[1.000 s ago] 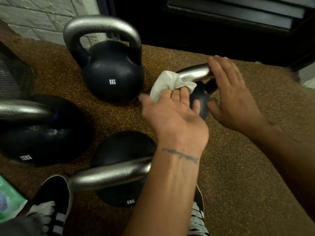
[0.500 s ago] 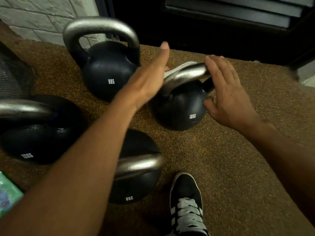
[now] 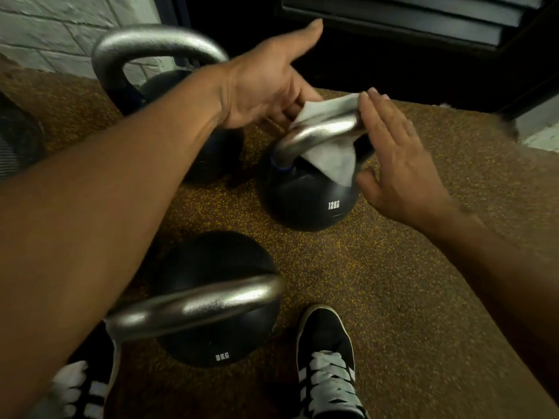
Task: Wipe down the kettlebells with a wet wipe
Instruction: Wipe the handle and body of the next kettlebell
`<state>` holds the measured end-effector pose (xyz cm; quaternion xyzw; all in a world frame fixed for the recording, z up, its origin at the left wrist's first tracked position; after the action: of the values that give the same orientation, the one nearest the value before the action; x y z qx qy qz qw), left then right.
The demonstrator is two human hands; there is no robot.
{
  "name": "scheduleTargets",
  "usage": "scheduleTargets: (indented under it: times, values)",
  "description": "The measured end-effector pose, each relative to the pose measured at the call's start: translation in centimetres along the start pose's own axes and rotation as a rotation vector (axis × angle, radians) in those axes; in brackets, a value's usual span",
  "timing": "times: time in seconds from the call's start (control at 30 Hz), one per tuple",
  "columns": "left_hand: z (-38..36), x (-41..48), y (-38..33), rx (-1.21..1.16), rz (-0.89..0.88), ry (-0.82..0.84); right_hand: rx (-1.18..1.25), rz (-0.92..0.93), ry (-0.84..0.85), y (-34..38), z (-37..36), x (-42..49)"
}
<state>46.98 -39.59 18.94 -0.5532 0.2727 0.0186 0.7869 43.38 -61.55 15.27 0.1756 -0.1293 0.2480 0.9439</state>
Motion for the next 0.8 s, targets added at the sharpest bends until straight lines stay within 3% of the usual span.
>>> scheduleTargets:
  times: [0.1, 0.2, 0.27, 0.4, 0.57, 0.8]
  values:
    - [-1.7, -2.5, -1.4, 0.349, -0.172, -0.124, 0.126, -0.088, -0.045, 0.0, 0.5, 0.0]
    - [-4.4, -4.7, -0.5, 1.047, -0.453, -0.241, 0.307, -0.207, -0.129, -0.1, 1.4, 0.3]
    - [-5.2, -5.2, 1.0, 1.270, -0.609, -0.358, 0.435, -0.260, -0.181, 0.0, 1.5, 0.4]
    - [-6.6, -4.6, 2.8, 1.395, -0.738, -0.491, 0.410, -0.265, -0.261, 0.1, 1.9, 0.8]
    - [-7.2, -3.7, 2.5, 1.457, -0.854, -0.507, 0.227, -0.085, -0.294, 0.1, 1.9, 0.7]
    - [-10.0, -0.1, -1.4, 1.502, -0.899, -0.445, 0.272, -0.273, -0.384, -1.4, 2.2, 0.2]
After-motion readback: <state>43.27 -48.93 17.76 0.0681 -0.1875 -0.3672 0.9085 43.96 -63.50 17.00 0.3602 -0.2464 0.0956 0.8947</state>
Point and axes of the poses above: each hand's wrist, its own x-axis towards the middle knuckle, its own z-axis out of the back of the hand, y = z × x, the point moved 3 cm from there along x, towards the middle knuckle, and after that the axes turned 15 degrees about -y, right-handed, at the moved point
